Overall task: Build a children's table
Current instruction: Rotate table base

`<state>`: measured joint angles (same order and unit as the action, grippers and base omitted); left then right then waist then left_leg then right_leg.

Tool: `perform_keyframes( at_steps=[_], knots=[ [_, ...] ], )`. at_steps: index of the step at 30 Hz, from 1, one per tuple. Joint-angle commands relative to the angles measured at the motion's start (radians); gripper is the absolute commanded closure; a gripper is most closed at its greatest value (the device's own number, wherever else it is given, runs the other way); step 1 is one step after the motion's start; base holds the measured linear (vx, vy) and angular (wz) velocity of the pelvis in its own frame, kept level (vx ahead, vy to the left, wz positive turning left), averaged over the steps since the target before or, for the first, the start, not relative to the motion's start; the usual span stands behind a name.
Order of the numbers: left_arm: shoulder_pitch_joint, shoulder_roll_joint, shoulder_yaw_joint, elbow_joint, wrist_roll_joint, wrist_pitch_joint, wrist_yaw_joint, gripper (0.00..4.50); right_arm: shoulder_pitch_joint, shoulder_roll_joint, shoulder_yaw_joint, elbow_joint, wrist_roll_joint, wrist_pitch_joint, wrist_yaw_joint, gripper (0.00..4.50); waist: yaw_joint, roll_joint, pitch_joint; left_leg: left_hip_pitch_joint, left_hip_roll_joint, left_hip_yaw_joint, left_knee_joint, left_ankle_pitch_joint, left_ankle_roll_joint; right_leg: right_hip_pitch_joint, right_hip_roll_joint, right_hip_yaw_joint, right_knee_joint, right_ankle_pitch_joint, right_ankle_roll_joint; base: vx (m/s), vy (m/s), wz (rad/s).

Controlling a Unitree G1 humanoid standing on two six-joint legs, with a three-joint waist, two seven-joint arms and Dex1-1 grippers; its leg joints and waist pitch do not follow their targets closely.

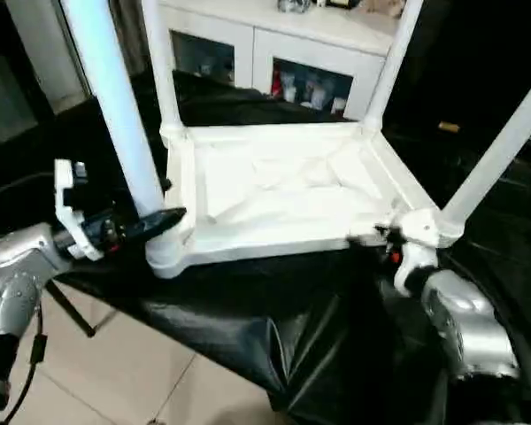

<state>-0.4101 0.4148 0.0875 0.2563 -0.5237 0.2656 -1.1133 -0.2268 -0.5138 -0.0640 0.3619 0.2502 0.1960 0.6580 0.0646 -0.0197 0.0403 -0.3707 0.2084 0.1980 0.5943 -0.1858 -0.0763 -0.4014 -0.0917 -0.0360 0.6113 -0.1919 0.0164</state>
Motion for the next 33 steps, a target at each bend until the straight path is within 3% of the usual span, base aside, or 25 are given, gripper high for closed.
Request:
perform_keyframes(
  at_steps=[1,5,11,17,21,23,24,30,33],
  knots=[
    [-0.018,-0.007,-0.043,-0.051,-0.023,0.043,-0.044,0.06,-0.031,-0.019,0.005,0.045,-0.040,0.030,-0.003,1.33,0.001,-0.005,-0.055,0.014,0.012,-0.001,-0.067,-0.186,0.039,0.044,-0.029,0.025,-0.065,-0.149,-0.234,0.000,0.000,0.00],
    [-0.009,0.000,-0.067,-0.110,-0.056,0.100,-0.064,0.06,-0.057,-0.022,0.005,0.069,-0.051,0.036,-0.023,1.33,0.001,-0.009,-0.053,0.013,0.014,-0.002,-0.068,-0.191,0.028,0.044,-0.030,0.026,-0.065,-0.179,-0.226,0.000,0.000,0.00],
    [-0.008,-0.016,-0.099,-0.207,-0.121,0.193,-0.079,0.06,-0.069,-0.019,0.030,0.099,-0.051,0.032,0.026,1.33,-0.001,-0.007,-0.056,0.012,0.013,-0.001,-0.064,-0.163,0.038,0.046,-0.027,0.025,-0.059,-0.128,-0.239,0.000,0.000,0.00],
    [-0.016,-0.053,-0.177,-0.272,-0.131,0.235,-0.089,0.06,-0.143,0.062,0.079,0.222,-0.093,-0.006,0.032,1.33,-0.005,-0.004,-0.058,0.013,0.013,-0.001,-0.063,-0.163,0.037,0.045,-0.027,0.024,-0.058,-0.126,-0.252,0.000,0.000,0.00],
    [-0.026,-0.090,-0.204,-0.286,-0.138,0.243,-0.084,0.06,-0.182,0.115,0.109,0.259,-0.102,-0.022,0.038,1.33,-0.005,-0.005,-0.058,0.013,0.012,-0.001,-0.063,-0.162,0.029,0.047,-0.026,0.025,-0.058,-0.116,-0.254,0.000,0.000,0.00],
    [-0.029,-0.101,-0.222,-0.290,-0.132,0.246,-0.086,0.06,-0.199,0.143,0.128,0.272,-0.105,-0.032,0.044,1.33,-0.014,-0.004,-0.056,0.009,0.012,-0.003,-0.066,-0.178,0.025,0.049,-0.026,0.023,-0.060,-0.138,-0.247,0.000,0.000,0.00],
    [-0.037,-0.116,-0.236,-0.279,-0.119,0.239,-0.085,0.06,-0.213,0.169,0.143,0.279,-0.113,-0.037,0.045,1.33,-0.019,-0.007,-0.056,0.008,0.012,-0.004,-0.066,-0.186,0.023,0.050,-0.027,0.023,-0.062,-0.153,-0.241,0.000,0.000,0.00],
    [-0.088,-0.186,-0.281,-0.214,-0.071,0.192,-0.072,0.06,-0.248,0.253,0.184,0.303,-0.137,-0.069,0.045,1.33,-0.031,-0.006,-0.055,0.009,0.012,-0.008,-0.069,-0.220,0.008,0.048,-0.030,0.023,-0.072,-0.229,-0.215,0.000,0.000,0.00],
    [-0.115,-0.215,-0.303,-0.175,-0.041,0.154,-0.068,0.06,-0.270,0.282,0.190,0.329,-0.146,-0.085,0.044,1.33,-0.036,-0.006,-0.055,0.007,0.012,-0.009,-0.070,-0.215,0.009,0.048,-0.029,0.023,-0.070,-0.209,-0.221,0.000,0.000,0.00]
  ],
)
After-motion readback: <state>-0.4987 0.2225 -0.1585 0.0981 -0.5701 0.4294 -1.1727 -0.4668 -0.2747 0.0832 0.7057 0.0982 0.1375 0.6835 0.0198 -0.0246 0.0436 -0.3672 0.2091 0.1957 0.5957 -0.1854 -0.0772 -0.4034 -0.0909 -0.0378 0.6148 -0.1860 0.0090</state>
